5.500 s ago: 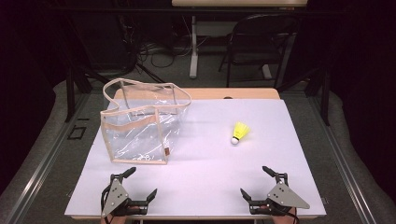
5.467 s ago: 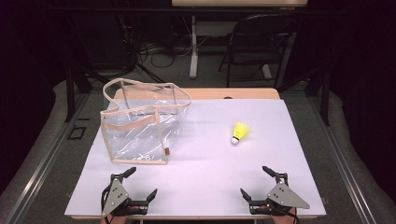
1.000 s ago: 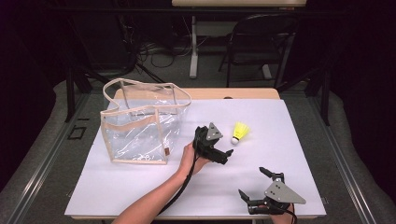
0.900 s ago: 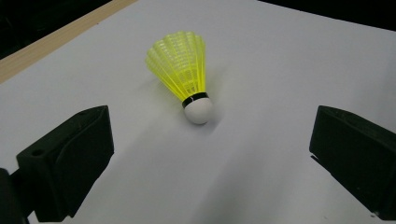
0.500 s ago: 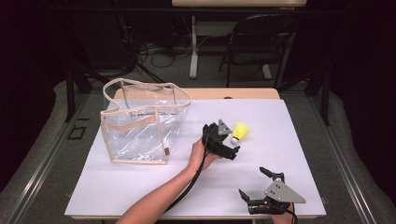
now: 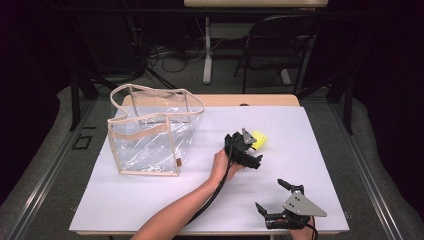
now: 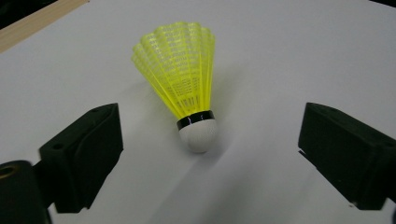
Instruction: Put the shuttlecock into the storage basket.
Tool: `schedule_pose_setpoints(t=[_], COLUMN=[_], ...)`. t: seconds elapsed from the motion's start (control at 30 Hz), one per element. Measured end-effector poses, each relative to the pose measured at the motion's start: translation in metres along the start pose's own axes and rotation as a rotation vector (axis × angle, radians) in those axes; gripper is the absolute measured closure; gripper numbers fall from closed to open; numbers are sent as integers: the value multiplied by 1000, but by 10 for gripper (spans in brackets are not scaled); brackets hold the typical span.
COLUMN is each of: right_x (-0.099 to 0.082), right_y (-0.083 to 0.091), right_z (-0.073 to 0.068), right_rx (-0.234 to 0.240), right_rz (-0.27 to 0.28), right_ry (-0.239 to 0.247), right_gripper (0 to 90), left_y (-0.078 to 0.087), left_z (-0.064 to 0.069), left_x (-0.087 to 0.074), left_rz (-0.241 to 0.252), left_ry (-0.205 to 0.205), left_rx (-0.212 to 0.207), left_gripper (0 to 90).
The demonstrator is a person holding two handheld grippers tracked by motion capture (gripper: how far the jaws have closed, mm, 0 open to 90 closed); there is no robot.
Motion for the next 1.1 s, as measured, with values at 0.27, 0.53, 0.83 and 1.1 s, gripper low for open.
schedule_pose_setpoints(t=[0.27, 0.53, 0.83, 1.1], right_x=[0, 0, 0, 0], right_y=[1, 0, 0, 0], right_z=[1, 0, 0, 0], right_rx=[-1, 3, 9, 11], right_rz=[3, -2, 0, -1], right_ry=[-3, -2, 2, 1], right_gripper=[0, 0, 0, 0], left_y=[-14, -25, -31, -34], left_z=[3, 8, 10, 7], left_x=[4, 4, 4, 5], left_rz=[-24, -74, -85, -90], left_ry=[36, 76, 116, 160], left_rx=[44, 68, 85, 113], left_gripper=[263, 371, 471, 529])
Point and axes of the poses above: each handheld gripper's, and its own axes: y roughly backward along the jaws, x roughly out of its top, z roughly to its right, the point moved 4 cm from there along -y, roughly forward along the jaws, and after that the axes turned 2 degrees about x, right-handed, at the moved point
